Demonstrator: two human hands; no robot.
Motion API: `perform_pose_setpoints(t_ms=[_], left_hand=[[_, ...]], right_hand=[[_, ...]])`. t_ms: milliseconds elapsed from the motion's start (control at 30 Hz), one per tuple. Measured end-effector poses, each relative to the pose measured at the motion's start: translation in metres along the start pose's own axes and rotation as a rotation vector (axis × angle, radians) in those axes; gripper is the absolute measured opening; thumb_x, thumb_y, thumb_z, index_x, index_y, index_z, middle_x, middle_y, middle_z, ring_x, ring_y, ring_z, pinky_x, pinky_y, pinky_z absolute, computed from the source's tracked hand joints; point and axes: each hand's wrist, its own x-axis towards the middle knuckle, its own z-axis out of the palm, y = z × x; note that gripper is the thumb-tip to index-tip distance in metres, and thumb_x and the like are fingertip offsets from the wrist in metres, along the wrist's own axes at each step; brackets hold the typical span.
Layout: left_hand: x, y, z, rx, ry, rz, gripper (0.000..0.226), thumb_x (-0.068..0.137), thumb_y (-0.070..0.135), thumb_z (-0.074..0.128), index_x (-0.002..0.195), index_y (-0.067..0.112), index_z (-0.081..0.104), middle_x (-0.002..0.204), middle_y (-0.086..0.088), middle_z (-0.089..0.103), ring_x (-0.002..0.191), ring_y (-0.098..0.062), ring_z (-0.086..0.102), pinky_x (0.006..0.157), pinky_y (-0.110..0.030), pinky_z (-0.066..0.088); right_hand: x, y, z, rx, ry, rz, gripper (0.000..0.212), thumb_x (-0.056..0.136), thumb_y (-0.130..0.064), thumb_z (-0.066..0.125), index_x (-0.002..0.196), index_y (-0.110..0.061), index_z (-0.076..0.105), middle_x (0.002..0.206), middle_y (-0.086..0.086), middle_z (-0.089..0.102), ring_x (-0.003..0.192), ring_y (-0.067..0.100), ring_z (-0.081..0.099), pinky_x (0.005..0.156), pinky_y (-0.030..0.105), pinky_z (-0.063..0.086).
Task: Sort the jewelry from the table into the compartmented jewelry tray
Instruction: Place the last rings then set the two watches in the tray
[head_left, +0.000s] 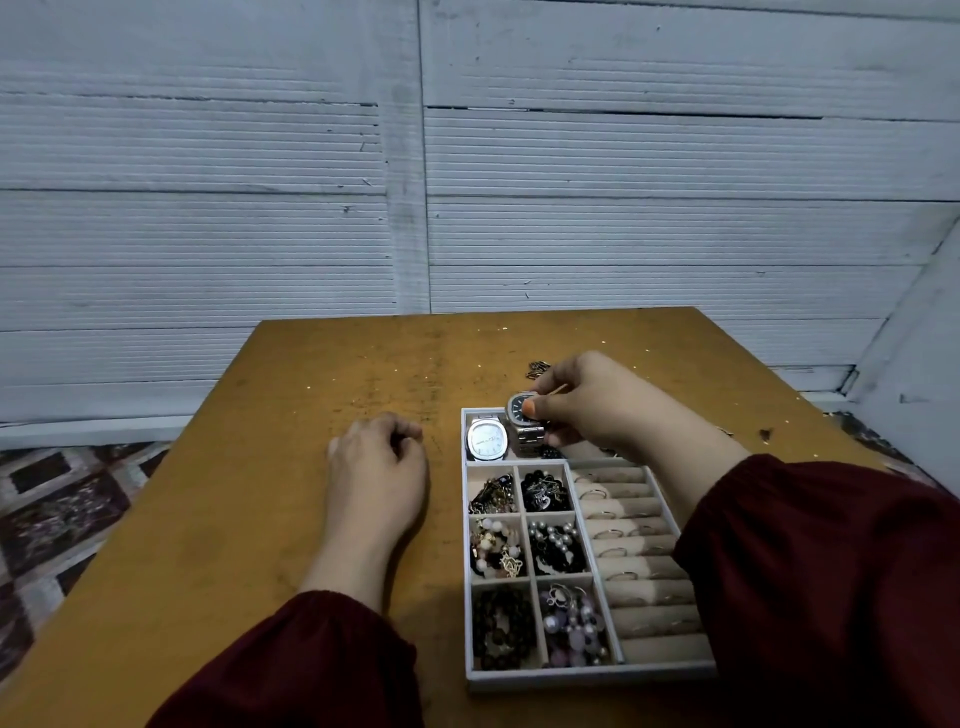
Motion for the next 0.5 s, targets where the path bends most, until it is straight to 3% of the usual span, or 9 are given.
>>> perform_pose_setpoints(t_ms=[133, 233, 333, 500], left_hand=[[-0.001, 0.000, 0.000, 0.019, 0.000, -0.006, 0.017, 0.087, 0.016, 0.053, 0.092, 0.023, 0.067, 0.104, -0.003, 0.065, 0.106, -0.026, 0.053, 0.091, -0.033, 0.037], [-0.001, 0.002, -0.001, 0.002, -0.003, -0.002, 0.017, 0.087, 0.016, 0.052, 0.092, 0.023, 0.067, 0.103, -0.003, 0.065, 0.106, -0.026, 0.053, 0.092, -0.035, 0.039], [-0.002, 0.004, -0.003, 0.010, 0.001, -0.014, 0.018, 0.089, 0.016, 0.051, 0.095, 0.021, 0.067, 0.105, -0.003, 0.064, 0.107, -0.026, 0.051, 0.092, -0.033, 0.036], [-0.003, 0.006, -0.003, 0.019, -0.008, -0.024, 0.019, 0.090, 0.016, 0.051, 0.097, 0.021, 0.067, 0.106, -0.005, 0.062, 0.109, -0.027, 0.047, 0.090, -0.031, 0.032]], right_hand=[[-0.003, -0.001, -0.003, -0.027, -0.002, -0.011, 0.015, 0.092, -0.011, 0.060, 0.105, -0.006, 0.061, 0.089, 0.011, 0.068, 0.057, 0.015, 0.057, 0.033, 0.011, 0.034], [0.000, -0.003, -0.006, 0.038, 0.012, -0.032, 0.016, 0.092, -0.012, 0.060, 0.107, -0.006, 0.061, 0.086, 0.010, 0.069, 0.058, 0.017, 0.059, 0.048, 0.021, 0.045], [0.004, -0.008, -0.011, 0.136, 0.024, -0.051, 0.013, 0.094, -0.007, 0.055, 0.106, -0.002, 0.057, 0.075, 0.010, 0.062, 0.051, 0.016, 0.053, 0.054, 0.027, 0.048], [0.012, -0.014, -0.015, 0.152, -0.028, 0.021, 0.011, 0.095, -0.008, 0.053, 0.102, 0.000, 0.056, 0.068, 0.013, 0.060, 0.051, 0.017, 0.056, 0.047, 0.022, 0.052]])
